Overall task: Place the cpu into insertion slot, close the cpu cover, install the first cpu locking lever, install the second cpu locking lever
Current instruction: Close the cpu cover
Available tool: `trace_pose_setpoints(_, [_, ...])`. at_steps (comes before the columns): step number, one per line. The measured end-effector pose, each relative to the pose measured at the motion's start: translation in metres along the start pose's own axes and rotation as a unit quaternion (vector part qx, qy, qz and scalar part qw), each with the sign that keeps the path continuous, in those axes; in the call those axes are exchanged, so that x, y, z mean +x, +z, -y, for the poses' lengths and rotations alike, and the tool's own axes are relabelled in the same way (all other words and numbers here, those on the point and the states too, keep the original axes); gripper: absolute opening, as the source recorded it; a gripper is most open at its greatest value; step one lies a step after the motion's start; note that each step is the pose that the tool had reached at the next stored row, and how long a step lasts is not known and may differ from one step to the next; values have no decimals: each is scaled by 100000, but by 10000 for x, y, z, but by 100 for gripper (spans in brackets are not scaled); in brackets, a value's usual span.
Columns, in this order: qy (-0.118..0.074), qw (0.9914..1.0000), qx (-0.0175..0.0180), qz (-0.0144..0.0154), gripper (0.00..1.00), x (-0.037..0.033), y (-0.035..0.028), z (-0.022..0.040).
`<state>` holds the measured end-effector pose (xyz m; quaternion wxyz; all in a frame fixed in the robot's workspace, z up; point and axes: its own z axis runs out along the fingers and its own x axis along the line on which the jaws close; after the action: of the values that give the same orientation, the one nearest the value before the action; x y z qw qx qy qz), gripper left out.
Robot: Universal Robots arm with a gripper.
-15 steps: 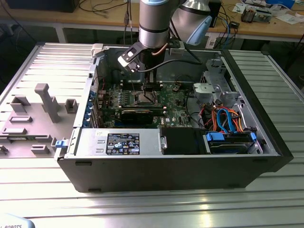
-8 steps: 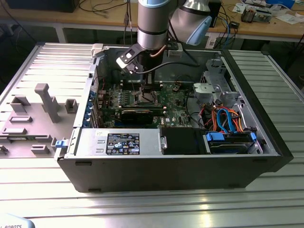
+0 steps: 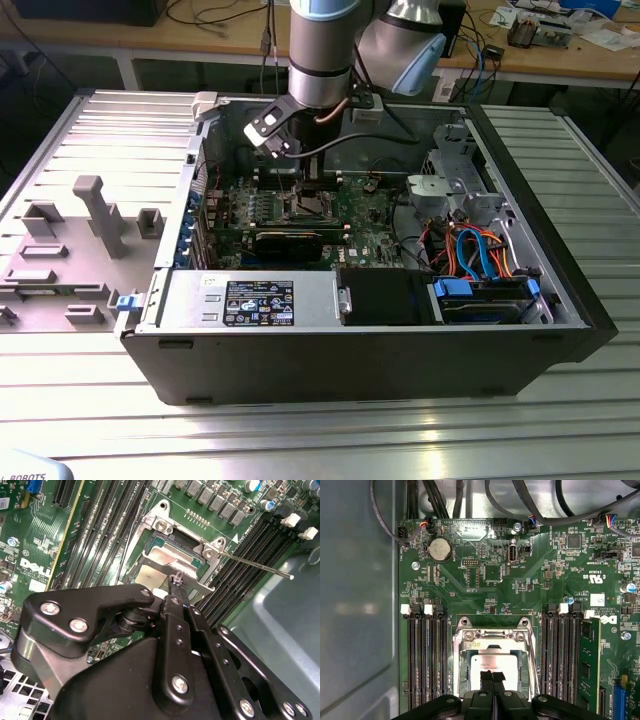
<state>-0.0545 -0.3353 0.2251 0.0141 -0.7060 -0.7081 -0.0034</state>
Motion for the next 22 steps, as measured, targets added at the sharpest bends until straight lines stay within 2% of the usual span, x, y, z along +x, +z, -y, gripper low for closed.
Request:
trace_pose_setpoints(2, [-8, 100000, 0, -19, 11, 1, 2, -14])
trace_pose_setpoints(3, [-3, 100000, 131, -30, 11, 1, 2, -36])
trace_pose_setpoints(5, [13, 99998, 633, -28, 11, 0, 1, -93])
trace_pose_setpoints(8, [23, 99995, 1010, -29, 11, 0, 1, -158])
trace_pose_setpoints(11, [30, 99995, 1025, -20, 11, -1, 1, -159])
trace_pose_setpoints(15, [21, 99995, 1015, -36, 11, 0, 8, -102])
trace_pose_setpoints(22, [23, 99993, 1160, -100, 11, 0, 54, 72])
